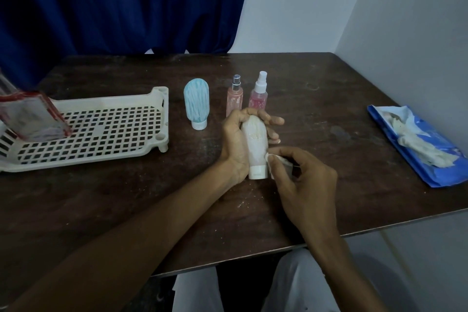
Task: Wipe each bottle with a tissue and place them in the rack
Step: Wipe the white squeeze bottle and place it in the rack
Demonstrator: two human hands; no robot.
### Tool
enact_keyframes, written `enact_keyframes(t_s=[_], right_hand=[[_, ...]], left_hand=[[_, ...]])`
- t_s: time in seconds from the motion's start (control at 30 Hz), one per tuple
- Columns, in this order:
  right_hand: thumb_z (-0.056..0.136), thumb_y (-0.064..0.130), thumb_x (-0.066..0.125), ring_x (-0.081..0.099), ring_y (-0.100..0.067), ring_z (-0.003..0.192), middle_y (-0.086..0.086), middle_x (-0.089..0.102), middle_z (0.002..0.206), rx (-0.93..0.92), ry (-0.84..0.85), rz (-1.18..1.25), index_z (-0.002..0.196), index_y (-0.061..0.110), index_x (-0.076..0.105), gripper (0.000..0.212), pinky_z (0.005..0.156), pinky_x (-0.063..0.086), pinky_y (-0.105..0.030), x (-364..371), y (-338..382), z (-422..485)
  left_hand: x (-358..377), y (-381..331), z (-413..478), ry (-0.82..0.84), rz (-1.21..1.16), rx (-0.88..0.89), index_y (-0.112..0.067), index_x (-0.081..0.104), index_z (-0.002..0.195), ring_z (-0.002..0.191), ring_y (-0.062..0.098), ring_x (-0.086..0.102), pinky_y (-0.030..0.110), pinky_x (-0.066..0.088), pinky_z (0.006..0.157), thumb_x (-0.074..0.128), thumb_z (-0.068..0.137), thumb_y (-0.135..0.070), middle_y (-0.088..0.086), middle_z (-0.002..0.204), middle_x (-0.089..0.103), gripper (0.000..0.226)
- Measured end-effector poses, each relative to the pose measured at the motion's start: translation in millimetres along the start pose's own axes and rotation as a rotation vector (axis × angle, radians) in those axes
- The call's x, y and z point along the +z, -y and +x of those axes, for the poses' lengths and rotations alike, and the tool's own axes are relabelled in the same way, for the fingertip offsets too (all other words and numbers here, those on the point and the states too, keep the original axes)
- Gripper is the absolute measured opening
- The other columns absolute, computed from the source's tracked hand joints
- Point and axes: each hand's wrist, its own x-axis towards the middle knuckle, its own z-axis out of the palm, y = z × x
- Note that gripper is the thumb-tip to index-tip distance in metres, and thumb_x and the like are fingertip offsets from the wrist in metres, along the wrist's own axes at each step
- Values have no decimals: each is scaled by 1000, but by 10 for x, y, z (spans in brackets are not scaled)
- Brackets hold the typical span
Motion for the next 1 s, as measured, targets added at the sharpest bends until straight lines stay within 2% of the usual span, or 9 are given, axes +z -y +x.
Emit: enact_keyframes(t_s=[0.1,0.23,0.4,0.57,0.67,0.8,1.0], right_hand=[[89,13,72,67,0,83,12,73,91,2,-13,-6,100,17,76,13,73,53,-19,37,18,49],[89,11,72,67,0,86,11,72,93,-20,-17,18,101,16,76,14,76,53,-16,41,54,-3],[89,13,72,67,0,82,14,72,89,10,-9,14,97,17,76,10,73,53,-19,21,4,21],[89,13,71,67,1,83,12,73,91,2,-8,12,102,17,75,14,72,50,-11,52,77,63],[89,12,72,67,1,82,13,72,90,-32,-6,1,100,16,75,12,73,50,-11,28,79,-8],[88,12,73,67,1,78,16,71,83,12,-22,6,93,18,75,8,68,49,-9,17,14,41],[88,12,73,67,2,80,12,72,86,-7,-52,26,97,15,74,9,70,46,-5,69,110,23]], left_hand=[[-8,1,-8,6,-34,-17,-5,57,73,56,20,56,26,49,52,30,86,-20,18,81,70,33],[-18,3,1,9,-52,-19,-7,60,69,56,20,55,28,49,55,33,83,-22,18,80,70,34],[-11,-2,4,2,-20,-17,-6,58,72,55,20,56,28,50,56,30,87,-20,17,80,70,35],[-24,-5,12,5,-55,-33,-6,58,70,56,21,56,26,48,54,31,85,-21,19,80,69,35],[-28,16,18,15,-59,-32,-7,60,69,56,21,56,28,49,56,33,83,-23,19,80,69,34],[-38,14,34,5,-20,-9,-6,60,70,55,21,58,29,51,58,31,86,-20,19,80,70,36],[-28,16,17,5,-35,-18,-3,57,72,54,22,58,31,51,61,29,87,-18,18,76,68,36]])
